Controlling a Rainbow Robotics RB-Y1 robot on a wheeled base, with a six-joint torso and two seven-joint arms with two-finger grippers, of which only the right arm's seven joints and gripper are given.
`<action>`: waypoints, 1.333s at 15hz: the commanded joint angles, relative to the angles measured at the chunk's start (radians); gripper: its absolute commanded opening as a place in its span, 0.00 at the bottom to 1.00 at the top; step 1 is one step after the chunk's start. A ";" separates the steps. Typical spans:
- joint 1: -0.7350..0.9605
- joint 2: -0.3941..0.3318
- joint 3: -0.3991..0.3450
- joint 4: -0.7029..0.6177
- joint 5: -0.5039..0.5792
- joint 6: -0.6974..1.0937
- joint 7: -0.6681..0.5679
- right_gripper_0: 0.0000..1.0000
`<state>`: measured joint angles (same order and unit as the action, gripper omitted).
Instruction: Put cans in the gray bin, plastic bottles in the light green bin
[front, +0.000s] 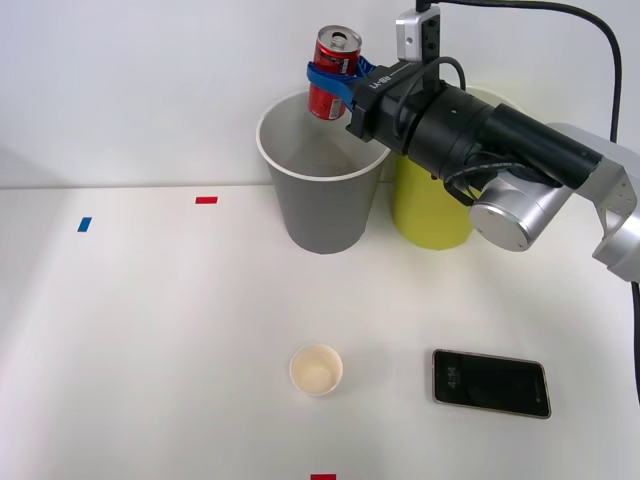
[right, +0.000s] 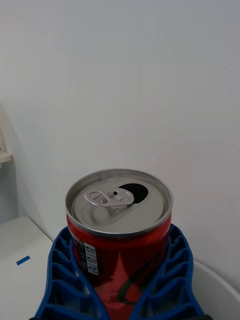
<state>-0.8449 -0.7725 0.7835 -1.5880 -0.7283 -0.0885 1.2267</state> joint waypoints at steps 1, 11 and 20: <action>-0.057 0.048 0.031 0.097 0.001 0.000 0.000 0.00; -0.020 -0.056 0.039 -0.027 -0.011 0.001 -0.009 1.00; 0.412 -0.330 -0.147 -0.406 -0.011 -0.108 0.000 1.00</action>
<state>-0.5261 -1.0890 0.7045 -1.9507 -0.7432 -0.1578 1.2225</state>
